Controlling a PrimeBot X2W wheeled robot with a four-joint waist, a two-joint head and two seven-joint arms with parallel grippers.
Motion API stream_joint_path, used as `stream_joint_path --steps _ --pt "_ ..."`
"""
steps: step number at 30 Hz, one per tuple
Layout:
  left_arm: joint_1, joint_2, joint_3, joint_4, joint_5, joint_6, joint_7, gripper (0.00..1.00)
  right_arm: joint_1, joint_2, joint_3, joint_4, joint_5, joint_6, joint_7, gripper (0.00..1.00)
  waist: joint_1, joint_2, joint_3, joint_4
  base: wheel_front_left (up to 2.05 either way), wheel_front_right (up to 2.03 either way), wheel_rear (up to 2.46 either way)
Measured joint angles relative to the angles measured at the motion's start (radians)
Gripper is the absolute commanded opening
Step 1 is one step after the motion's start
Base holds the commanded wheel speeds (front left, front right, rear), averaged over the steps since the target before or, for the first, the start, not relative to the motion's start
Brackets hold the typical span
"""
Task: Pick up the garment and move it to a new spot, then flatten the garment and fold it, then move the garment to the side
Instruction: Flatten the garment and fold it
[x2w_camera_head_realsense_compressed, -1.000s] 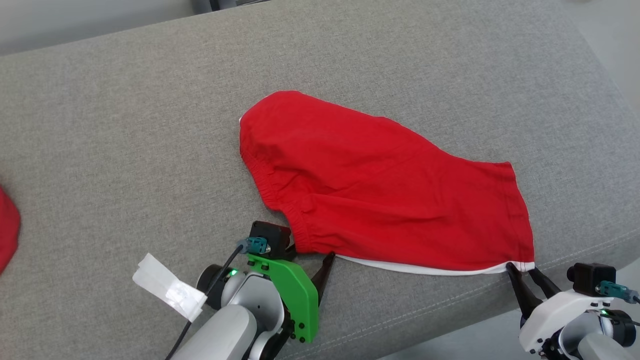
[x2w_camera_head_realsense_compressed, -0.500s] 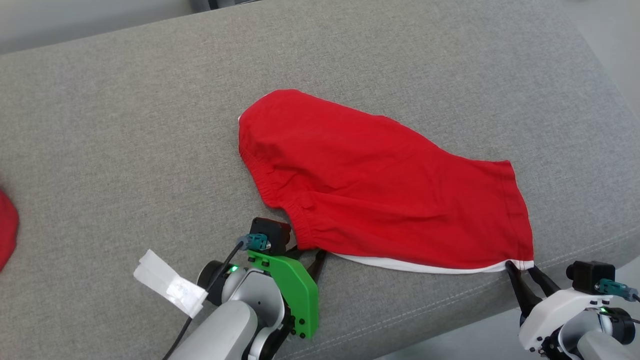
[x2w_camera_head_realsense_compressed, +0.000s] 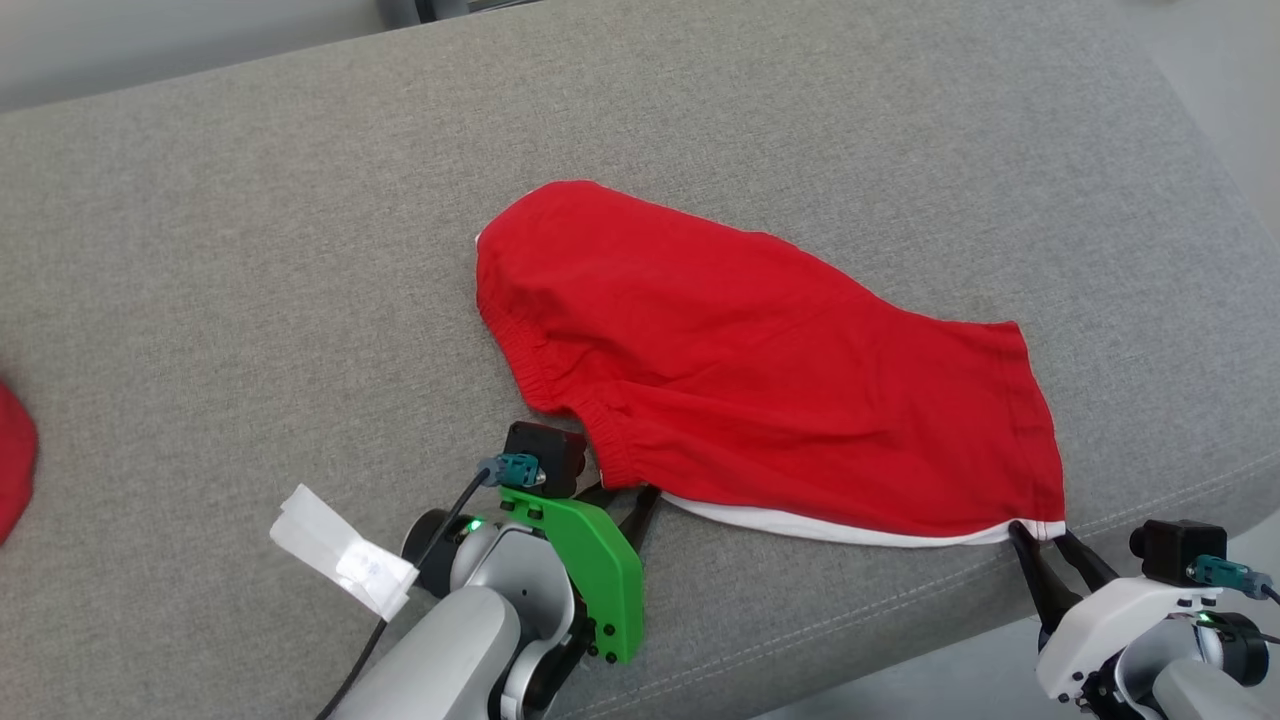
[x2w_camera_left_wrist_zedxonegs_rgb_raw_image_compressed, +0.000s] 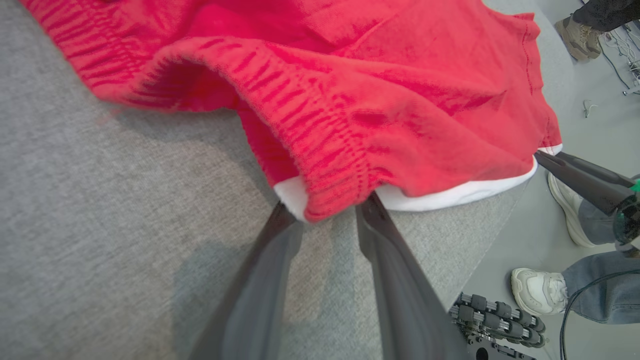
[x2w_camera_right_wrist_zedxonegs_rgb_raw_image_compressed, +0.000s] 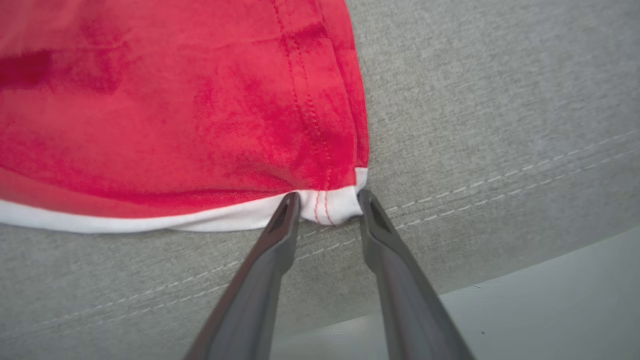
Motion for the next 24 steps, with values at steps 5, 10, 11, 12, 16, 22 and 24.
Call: stream_joint_path --steps 5,10,11,12,16,22,24 --pt "-0.011 -0.001 -0.012 0.022 -0.001 -0.004 0.001 0.37 -0.007 0.0 0.008 0.006 0.001 0.0 0.0 0.6 0.0 0.0 0.0 -0.005 0.0 0.0 0.0" --pt "-0.039 -0.003 -0.018 0.027 -0.001 -0.004 0.006 0.0 -0.011 0.0 0.015 0.008 0.003 0.0 0.0 0.61 0.0 0.0 -0.001 -0.011 0.0 0.0 0.0" --pt "-0.047 -0.003 -0.019 0.027 -0.001 -0.004 0.006 0.0 -0.012 0.0 0.016 0.009 0.005 0.0 0.0 0.6 0.0 0.0 -0.001 -0.012 0.0 0.0 0.0" --pt "-0.054 -0.003 -0.019 0.027 -0.001 -0.004 0.006 0.0 -0.013 0.0 0.018 0.01 0.009 0.0 0.0 0.61 0.0 0.0 -0.001 -0.013 0.0 0.0 0.0" --pt "-0.069 -0.004 -0.026 0.027 -0.001 -0.009 0.019 0.0 -0.016 0.0 0.021 0.014 0.01 0.0 0.0 0.62 0.0 0.0 -0.005 -0.014 0.0 0.0 0.0" --pt "-0.08 -0.004 -0.064 0.006 -0.001 -0.04 0.053 0.0 -0.016 -0.008 0.021 0.024 0.021 0.0 0.0 0.56 0.0 0.0 -0.019 -0.004 0.0 0.0 0.0" --pt "-0.08 -0.004 -0.07 -0.016 -0.002 -0.044 0.06 0.0 -0.016 -0.015 0.023 0.023 0.022 0.0 0.0 0.5 0.0 0.0 -0.023 0.002 0.0 0.0 0.0"
